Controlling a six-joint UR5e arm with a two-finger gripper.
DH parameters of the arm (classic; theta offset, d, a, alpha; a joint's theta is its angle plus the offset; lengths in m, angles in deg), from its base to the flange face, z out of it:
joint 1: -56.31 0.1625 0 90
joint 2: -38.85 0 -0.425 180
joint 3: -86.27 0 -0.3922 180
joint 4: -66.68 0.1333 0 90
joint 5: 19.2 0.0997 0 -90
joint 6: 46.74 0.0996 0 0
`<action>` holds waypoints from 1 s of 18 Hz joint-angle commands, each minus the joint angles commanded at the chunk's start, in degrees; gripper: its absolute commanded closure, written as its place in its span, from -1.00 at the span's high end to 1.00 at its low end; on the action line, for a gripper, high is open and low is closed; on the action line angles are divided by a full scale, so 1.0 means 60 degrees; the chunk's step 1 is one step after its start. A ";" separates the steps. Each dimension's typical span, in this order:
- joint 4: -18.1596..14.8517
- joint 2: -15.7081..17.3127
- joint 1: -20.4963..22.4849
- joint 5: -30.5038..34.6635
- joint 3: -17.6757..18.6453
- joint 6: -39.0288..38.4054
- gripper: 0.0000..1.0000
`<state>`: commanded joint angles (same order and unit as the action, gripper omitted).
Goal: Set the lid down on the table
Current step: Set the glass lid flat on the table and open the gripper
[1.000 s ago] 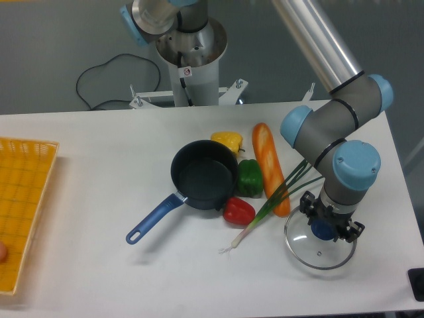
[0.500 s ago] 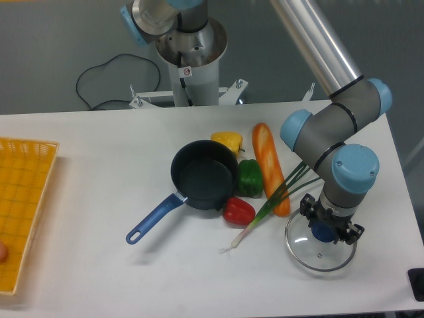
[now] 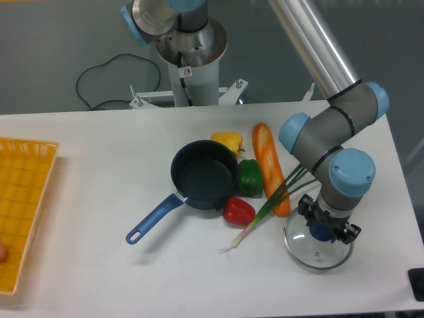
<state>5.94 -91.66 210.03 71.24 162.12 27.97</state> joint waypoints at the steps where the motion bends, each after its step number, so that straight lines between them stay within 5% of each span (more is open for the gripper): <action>1: 0.0000 0.0000 -0.0015 0.0000 0.0000 0.0000 0.17; 18: 0.0000 -0.0059 -0.0029 -0.0029 0.0073 -0.0029 0.21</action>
<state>5.94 -92.02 209.86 71.06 162.55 27.79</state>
